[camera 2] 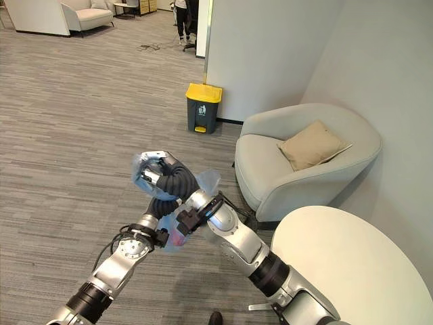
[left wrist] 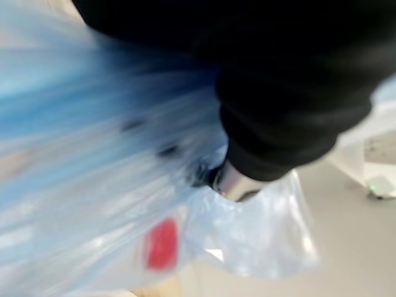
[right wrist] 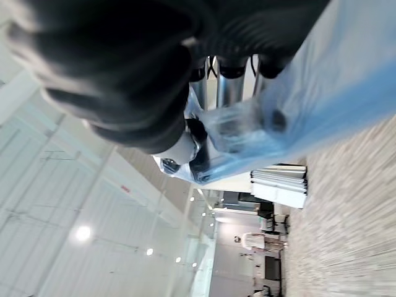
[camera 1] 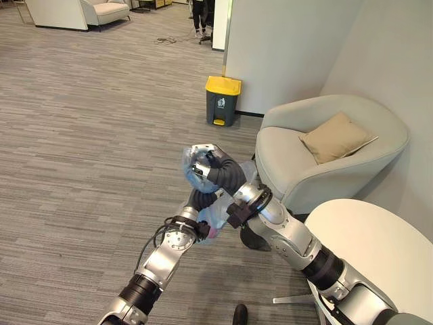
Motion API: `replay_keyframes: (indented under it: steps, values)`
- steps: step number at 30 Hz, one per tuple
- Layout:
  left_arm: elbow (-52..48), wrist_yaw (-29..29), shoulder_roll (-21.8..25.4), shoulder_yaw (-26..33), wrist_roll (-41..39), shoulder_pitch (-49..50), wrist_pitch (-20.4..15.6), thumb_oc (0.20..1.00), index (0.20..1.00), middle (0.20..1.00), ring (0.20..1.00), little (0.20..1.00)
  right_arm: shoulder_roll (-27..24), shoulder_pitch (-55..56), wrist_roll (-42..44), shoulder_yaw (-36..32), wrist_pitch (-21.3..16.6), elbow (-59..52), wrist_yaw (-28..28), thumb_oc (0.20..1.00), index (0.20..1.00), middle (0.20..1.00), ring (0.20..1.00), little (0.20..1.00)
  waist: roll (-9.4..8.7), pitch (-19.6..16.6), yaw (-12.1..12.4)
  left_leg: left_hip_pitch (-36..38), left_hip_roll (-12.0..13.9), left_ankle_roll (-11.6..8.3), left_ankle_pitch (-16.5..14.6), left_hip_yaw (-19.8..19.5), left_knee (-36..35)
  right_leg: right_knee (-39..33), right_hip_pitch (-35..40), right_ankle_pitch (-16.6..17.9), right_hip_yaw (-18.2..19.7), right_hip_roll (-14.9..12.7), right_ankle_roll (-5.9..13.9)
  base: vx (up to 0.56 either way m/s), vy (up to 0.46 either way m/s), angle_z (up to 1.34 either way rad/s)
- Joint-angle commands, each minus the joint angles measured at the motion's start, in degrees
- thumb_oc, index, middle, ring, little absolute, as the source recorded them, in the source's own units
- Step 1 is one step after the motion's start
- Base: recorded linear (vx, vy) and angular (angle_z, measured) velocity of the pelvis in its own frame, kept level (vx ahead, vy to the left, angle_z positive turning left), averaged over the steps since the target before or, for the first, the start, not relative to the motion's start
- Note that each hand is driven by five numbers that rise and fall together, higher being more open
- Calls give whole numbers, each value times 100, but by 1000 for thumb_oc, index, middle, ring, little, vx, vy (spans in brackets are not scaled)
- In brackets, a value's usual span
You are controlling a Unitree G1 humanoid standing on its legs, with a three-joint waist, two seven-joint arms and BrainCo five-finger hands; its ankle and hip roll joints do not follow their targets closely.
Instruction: Gather garbage on tea table into small bin, then transfer packed bag to large trash can.
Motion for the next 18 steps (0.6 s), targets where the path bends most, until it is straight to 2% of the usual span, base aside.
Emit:
replay_keyframes:
  steps: [1,6,12,14,18]
  values:
    - [-426,15,-48,263,-241,-312,-475,200,200,200,200,200,-192,-319,-1162,-475,-142,-355,160,1000,1000,1000,1000,1000,115,28,-3,-340,-102,184,-78,-287,-29,23,662,-727,0,-87,429,0,0,0]
    - [-707,58,74,647,-240,-64,-563,200,200,200,200,200,-890,-376,-2709,-680,-218,-755,79,1000,1000,1000,1000,1000,121,47,-10,-352,-92,181,-74,-299,-29,13,660,-732,-2,-88,444,-4,-11,2]
    - [-764,159,145,1073,-387,332,-604,200,200,200,200,200,-1676,-303,-4610,-1250,-453,-1442,-444,1000,1000,1000,1000,1000,174,22,-85,-319,-73,194,-79,-253,-29,14,669,-723,47,-68,468,3,-3,-1]
    - [-697,152,125,1157,-536,452,-556,200,200,200,200,200,-1657,-157,-4812,-1378,-445,-1471,-565,1000,1000,1000,1000,1000,194,26,-110,-313,-71,202,-77,-247,-29,14,665,-715,69,-65,469,0,-15,-6]
    - [-502,19,30,1358,-908,740,-478,200,200,200,200,200,-1584,452,-4645,-1710,-405,-1444,-597,1000,1000,1000,1000,1000,222,30,-149,-312,-74,212,-74,-227,-29,14,671,-716,77,-60,467,-8,-12,-9]
